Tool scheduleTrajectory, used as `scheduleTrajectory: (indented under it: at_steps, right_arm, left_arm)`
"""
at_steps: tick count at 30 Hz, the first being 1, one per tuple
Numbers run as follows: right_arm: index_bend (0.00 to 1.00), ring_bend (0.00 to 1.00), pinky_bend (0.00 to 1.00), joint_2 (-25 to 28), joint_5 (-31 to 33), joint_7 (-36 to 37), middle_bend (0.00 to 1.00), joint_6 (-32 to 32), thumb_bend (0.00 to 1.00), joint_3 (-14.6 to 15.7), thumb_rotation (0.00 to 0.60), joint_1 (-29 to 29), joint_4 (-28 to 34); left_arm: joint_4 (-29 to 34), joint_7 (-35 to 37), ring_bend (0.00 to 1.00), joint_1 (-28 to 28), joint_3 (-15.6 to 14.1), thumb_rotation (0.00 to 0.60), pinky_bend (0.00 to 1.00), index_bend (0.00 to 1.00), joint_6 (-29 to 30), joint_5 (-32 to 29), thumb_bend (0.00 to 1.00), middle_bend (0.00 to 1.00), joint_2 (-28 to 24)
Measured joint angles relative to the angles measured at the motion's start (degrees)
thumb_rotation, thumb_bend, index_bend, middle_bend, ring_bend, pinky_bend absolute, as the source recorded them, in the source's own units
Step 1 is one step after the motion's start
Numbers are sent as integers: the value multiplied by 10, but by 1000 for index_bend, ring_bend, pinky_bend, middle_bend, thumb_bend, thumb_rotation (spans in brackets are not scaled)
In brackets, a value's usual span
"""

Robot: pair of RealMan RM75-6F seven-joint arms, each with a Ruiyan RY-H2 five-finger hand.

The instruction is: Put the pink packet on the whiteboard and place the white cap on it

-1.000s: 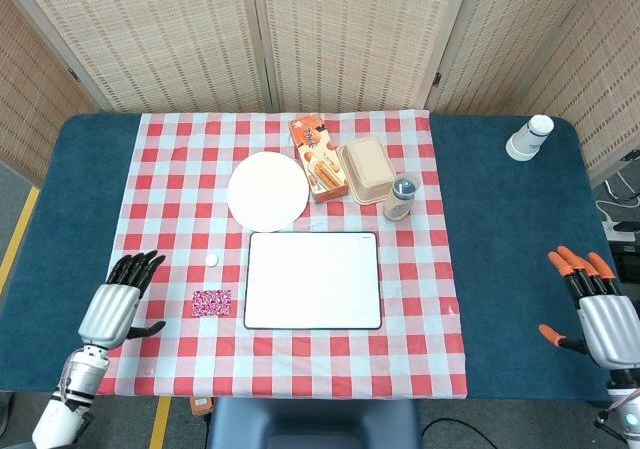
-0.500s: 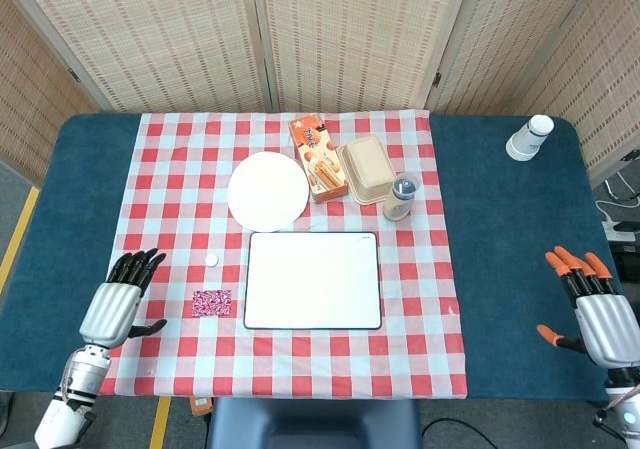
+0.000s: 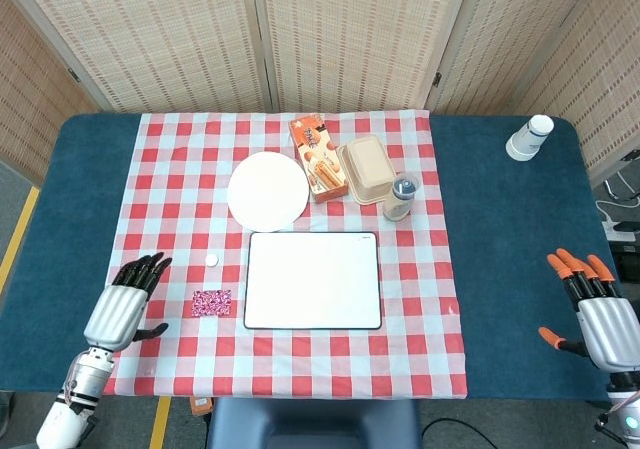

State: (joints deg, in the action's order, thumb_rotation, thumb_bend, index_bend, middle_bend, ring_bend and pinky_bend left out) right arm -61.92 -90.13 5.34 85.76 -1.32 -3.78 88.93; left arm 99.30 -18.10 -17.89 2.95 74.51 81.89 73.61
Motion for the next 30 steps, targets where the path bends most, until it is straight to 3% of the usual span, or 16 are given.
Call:
scheduleTrajectory:
  at_steps: [1,3,5,8,11,14,17,20,23,26,30]
  right_arm:
    - [71,0,51,-1,-1,0,25,0,0,0,600,0,-1]
    - [72,0,51,-3,-6,0,26,3,0,0,600,-1,-5]
    - [72,0,51,-6,-9,0,26,5,0,0,600,-1,-8]
    - [72,0,51,-6,-6,-3,25,3,0,0,600,-2,-8]
    - [71,0,51,-6,-1,-7,25,-2,0,0,600,-2,-6]
    - [71,0,51,-4,3,-11,25,-8,0,0,600,-3,-2]
    - [71,0,51,-3,4,-12,25,-11,0,1,600,-4,-1]
    - [71,0,51,-3,6,-13,25,-14,0,1,600,-4,-1]
    - [71,0,51,-1,11,-15,25,-18,0,1,600,-5,1]
    - [71,0,51,0,12,-16,25,-20,0,1,600,-5,3]
    - [71,0,51,0,14,-18,26,-23,0,1,600,-6,4]
  left_arm:
    - [-1,9,746,-1,2,600,803,24,11,10,156,611,3]
    - [2,27,897,-3,5,600,937,185,28,26,181,821,4]
    - [14,45,954,-8,4,600,982,274,32,30,189,905,-2]
    - [50,35,979,-28,-1,600,995,212,-9,-2,179,942,-34]
    - [96,-5,1000,-52,-4,600,1000,197,-96,-66,176,994,-69]
    - [126,-50,1000,-68,-7,600,1000,192,-179,-118,177,1000,-80]
    - [161,-105,1000,-88,-9,600,1000,180,-212,-169,177,1000,-84]
    - [189,-155,1000,-106,-9,600,1000,179,-188,-248,180,1000,-76]
    - [195,-189,1000,-115,-8,600,1000,181,-124,-313,190,1000,-45]
    - [184,-211,1000,-120,-5,600,1000,195,-58,-324,198,1000,4]
    - [153,-225,1000,-125,1,600,1000,250,-22,-302,232,1000,54]
